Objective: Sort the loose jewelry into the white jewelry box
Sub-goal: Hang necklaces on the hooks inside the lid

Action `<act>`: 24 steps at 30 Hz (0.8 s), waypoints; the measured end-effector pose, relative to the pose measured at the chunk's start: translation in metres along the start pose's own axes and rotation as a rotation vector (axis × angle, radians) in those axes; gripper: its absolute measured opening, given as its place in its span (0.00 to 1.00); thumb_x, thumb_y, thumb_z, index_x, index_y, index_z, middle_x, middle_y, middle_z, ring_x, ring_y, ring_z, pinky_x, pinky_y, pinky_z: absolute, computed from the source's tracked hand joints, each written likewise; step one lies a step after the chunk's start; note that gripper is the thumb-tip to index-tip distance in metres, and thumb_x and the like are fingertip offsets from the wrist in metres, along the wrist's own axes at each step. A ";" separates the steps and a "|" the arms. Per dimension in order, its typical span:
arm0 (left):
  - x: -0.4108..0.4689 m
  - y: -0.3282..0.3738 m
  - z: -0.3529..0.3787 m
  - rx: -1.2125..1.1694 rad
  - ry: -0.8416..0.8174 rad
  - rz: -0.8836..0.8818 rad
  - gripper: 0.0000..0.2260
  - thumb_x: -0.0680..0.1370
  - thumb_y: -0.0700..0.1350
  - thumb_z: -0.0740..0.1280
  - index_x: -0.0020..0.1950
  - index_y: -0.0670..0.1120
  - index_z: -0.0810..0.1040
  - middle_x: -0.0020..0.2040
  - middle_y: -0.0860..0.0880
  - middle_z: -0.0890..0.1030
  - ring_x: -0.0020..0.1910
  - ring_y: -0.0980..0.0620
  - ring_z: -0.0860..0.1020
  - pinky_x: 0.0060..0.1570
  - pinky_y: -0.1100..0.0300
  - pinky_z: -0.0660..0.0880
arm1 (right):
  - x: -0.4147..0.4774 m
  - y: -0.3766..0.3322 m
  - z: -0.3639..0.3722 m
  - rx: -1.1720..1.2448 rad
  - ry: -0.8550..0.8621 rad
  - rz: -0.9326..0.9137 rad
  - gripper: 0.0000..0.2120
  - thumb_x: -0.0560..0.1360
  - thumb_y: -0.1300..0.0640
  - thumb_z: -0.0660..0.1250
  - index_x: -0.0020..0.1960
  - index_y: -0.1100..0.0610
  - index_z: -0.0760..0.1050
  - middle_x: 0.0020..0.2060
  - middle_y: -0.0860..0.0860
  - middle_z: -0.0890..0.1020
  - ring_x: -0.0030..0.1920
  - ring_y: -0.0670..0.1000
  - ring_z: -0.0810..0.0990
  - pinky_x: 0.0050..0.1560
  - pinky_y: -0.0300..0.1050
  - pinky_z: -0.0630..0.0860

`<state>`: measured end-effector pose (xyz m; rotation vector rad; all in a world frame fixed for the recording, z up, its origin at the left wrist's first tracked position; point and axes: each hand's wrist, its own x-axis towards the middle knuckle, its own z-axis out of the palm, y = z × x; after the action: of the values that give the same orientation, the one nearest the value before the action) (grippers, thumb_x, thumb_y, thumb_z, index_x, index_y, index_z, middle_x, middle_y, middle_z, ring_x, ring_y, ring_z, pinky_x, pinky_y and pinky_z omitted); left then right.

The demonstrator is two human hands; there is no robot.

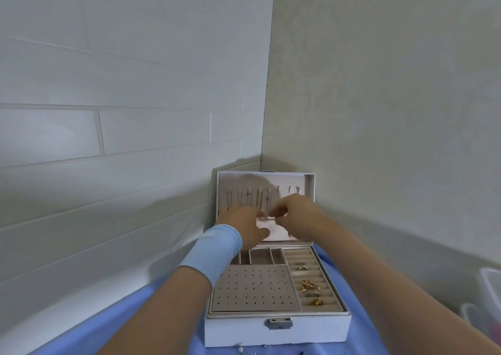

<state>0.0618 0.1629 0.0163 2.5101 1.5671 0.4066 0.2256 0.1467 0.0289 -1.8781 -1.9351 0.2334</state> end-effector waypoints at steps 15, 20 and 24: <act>-0.137 0.074 0.010 -0.246 -0.116 0.044 0.08 0.77 0.49 0.64 0.51 0.52 0.82 0.51 0.54 0.83 0.47 0.52 0.81 0.51 0.57 0.78 | -0.160 0.006 -0.027 -0.109 -0.397 -0.061 0.05 0.75 0.52 0.71 0.50 0.47 0.84 0.42 0.47 0.85 0.38 0.48 0.81 0.42 0.41 0.78; -0.181 0.093 0.031 -0.165 -0.282 0.073 0.08 0.76 0.47 0.65 0.50 0.51 0.83 0.48 0.51 0.83 0.48 0.50 0.80 0.53 0.56 0.78 | -0.208 0.013 -0.020 -0.175 -0.562 -0.055 0.05 0.73 0.53 0.73 0.46 0.44 0.85 0.44 0.49 0.87 0.30 0.45 0.78 0.51 0.45 0.79; -0.211 0.111 0.048 -0.136 -0.460 0.084 0.04 0.74 0.51 0.70 0.45 0.52 0.82 0.36 0.53 0.79 0.39 0.52 0.76 0.44 0.61 0.74 | -0.239 0.017 -0.012 -0.252 -0.663 -0.009 0.02 0.67 0.46 0.75 0.39 0.39 0.84 0.39 0.51 0.86 0.36 0.49 0.77 0.47 0.44 0.75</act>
<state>0.0835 -0.0747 -0.0303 2.3496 1.2175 -0.0570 0.2428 -0.0892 -0.0124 -2.1331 -2.4920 0.7154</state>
